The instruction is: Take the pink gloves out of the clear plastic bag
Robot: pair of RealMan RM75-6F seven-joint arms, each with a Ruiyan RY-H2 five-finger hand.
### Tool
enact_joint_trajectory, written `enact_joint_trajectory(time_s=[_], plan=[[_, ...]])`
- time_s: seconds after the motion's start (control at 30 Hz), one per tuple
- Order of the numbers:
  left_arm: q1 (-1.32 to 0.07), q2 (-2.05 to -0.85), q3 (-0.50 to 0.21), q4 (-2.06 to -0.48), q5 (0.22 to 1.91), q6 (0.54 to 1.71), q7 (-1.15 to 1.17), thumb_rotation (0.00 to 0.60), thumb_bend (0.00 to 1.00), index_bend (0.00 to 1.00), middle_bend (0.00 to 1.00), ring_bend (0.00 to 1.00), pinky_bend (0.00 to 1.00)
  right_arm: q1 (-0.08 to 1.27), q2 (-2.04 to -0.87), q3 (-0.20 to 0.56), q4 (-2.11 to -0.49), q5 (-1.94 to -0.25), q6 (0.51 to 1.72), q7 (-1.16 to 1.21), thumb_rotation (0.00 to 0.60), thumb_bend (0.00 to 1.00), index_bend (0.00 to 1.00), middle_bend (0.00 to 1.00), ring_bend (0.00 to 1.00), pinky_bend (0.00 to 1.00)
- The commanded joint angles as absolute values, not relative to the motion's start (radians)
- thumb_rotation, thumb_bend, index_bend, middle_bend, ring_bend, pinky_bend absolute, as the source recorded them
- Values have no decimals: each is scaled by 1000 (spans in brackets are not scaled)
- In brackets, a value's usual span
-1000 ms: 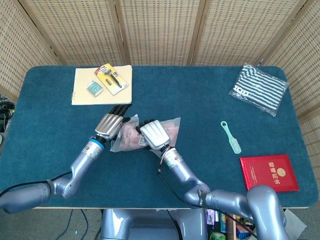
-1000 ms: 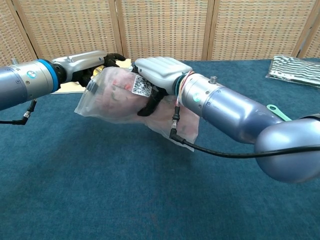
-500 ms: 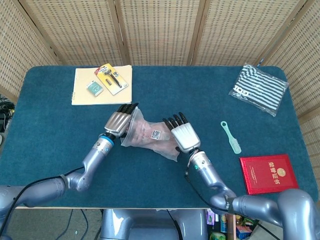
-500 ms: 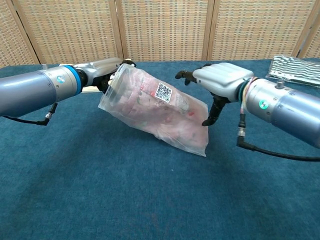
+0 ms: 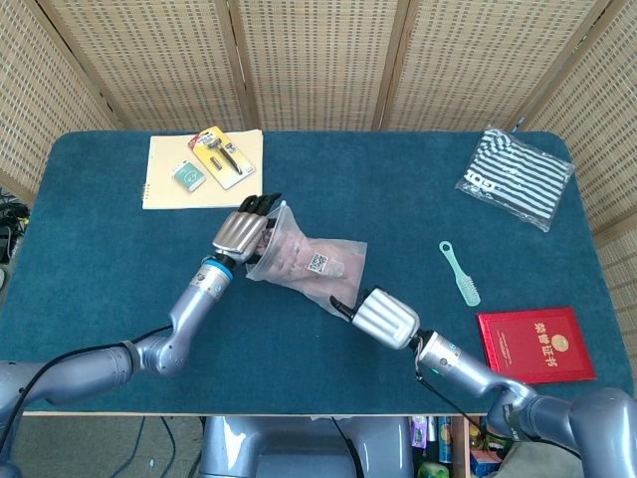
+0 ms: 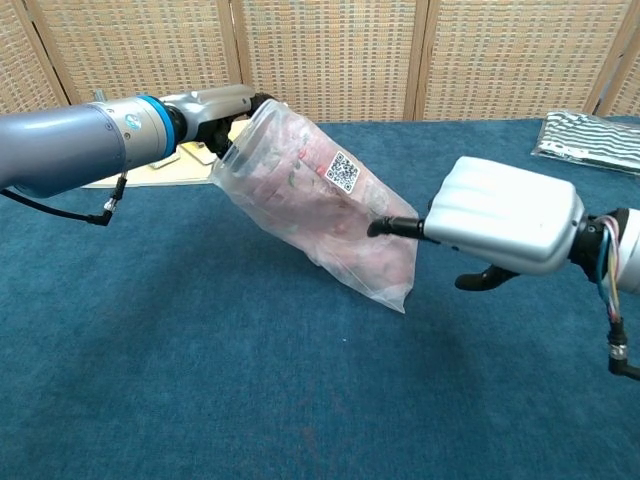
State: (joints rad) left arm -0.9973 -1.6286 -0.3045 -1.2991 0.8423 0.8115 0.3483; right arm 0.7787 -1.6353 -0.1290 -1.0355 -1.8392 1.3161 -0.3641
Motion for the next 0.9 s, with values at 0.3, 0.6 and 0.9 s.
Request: enact_joint_trajectory(time_s=[0.3, 0.6, 0.9], plan=[[-1011, -1584, -298, -1372, 771, 848, 408, 600, 476, 794, 0, 0, 0, 875, -1769, -147, -840, -1979, 1309, -367, 600, 215, 203, 855, 744, 930], [-1009, -1570, -290, -1378, 769, 854, 401, 600, 476, 794, 0, 0, 0, 897, -1808, -128, -787, -1966, 1256, -377, 600, 218, 216, 855, 744, 930], [-1010, -1561, -280, -1382, 766, 844, 390, 600, 476, 794, 0, 0, 0, 889, -1834, -136, -718, -1945, 1215, -360, 600, 218, 220, 855, 744, 930]])
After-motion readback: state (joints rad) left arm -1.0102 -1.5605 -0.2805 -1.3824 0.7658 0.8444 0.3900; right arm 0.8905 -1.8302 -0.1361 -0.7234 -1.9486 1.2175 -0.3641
